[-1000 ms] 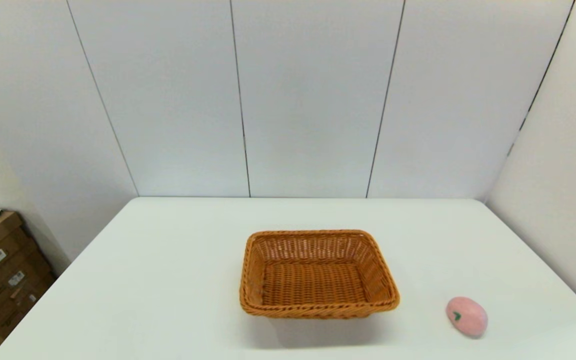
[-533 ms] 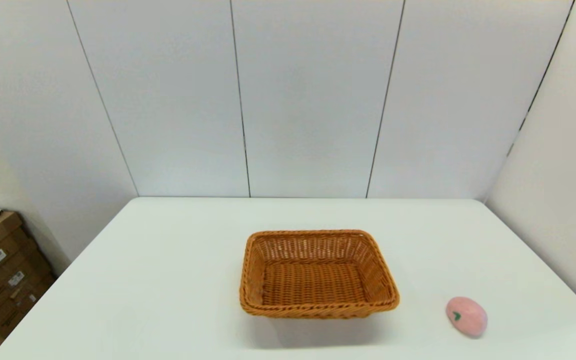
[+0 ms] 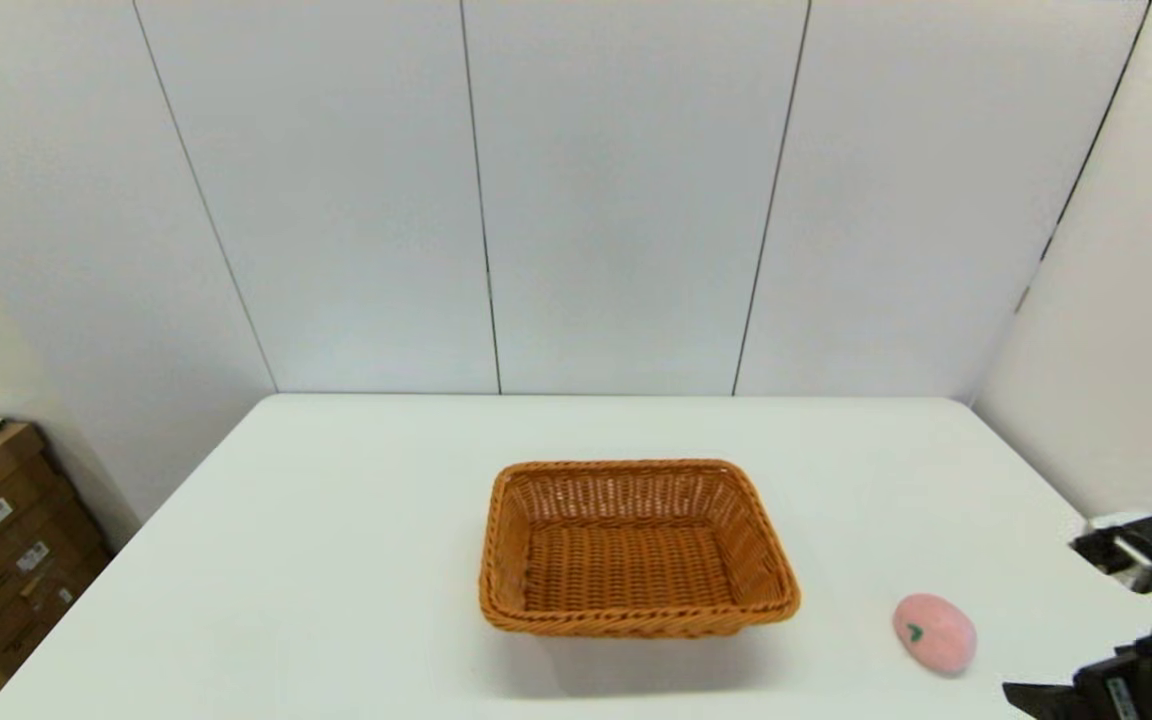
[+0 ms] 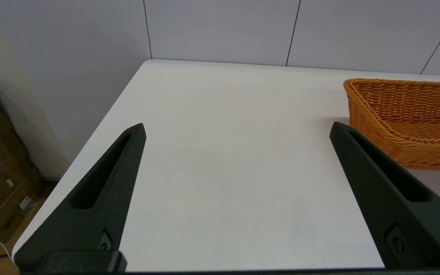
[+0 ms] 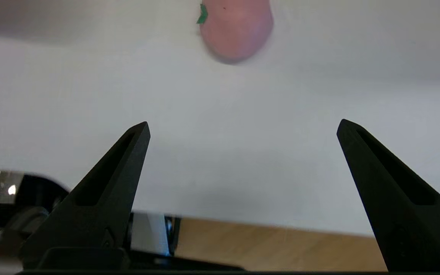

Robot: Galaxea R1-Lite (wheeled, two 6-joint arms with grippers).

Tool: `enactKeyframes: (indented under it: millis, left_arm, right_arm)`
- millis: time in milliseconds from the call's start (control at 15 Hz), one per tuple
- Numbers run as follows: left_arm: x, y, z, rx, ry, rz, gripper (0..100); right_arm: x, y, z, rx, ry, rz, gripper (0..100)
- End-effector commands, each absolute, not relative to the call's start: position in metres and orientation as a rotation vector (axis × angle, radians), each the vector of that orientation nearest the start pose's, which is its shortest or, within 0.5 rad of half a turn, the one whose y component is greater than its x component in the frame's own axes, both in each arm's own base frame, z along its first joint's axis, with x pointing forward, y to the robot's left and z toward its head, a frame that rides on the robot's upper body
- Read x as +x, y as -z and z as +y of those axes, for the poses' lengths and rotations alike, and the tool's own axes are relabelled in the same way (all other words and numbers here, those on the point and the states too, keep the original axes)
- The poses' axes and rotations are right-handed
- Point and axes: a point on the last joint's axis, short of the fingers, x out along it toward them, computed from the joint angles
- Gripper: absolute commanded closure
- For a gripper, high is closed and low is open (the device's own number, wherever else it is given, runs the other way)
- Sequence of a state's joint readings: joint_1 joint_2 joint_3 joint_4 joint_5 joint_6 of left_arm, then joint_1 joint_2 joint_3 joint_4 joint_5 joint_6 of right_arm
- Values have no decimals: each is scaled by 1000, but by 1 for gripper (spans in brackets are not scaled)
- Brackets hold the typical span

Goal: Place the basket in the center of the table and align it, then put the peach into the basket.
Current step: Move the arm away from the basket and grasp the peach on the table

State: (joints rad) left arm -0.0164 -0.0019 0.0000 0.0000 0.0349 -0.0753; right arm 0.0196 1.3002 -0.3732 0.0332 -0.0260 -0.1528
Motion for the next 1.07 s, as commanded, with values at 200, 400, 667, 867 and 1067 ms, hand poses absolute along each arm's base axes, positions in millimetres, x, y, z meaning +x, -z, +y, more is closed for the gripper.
enactKeyframes:
  millis: [200, 400, 667, 867, 1067]
  left_arm:
    - [-23, -75, 1, -77, -20, -2, 0]
    - [-23, -75, 1, -77, -20, -2, 0]
    - [-23, -75, 1, -77, -18, -2, 0]
    - [-23, -75, 1, -78, -18, -2, 0]
    - [-23, -75, 1, -78, -18, -2, 0]
  right_arm:
    - [195, -71, 5, -153, -84, 1084, 0]
    - [211, -56, 5, -131, -60, 1074, 0]
    - [225, -37, 5, -111, -47, 1062, 0]
    - [231, -29, 5, -84, -32, 1066, 0]
    - [232, -26, 5, -79, -32, 1060, 100]
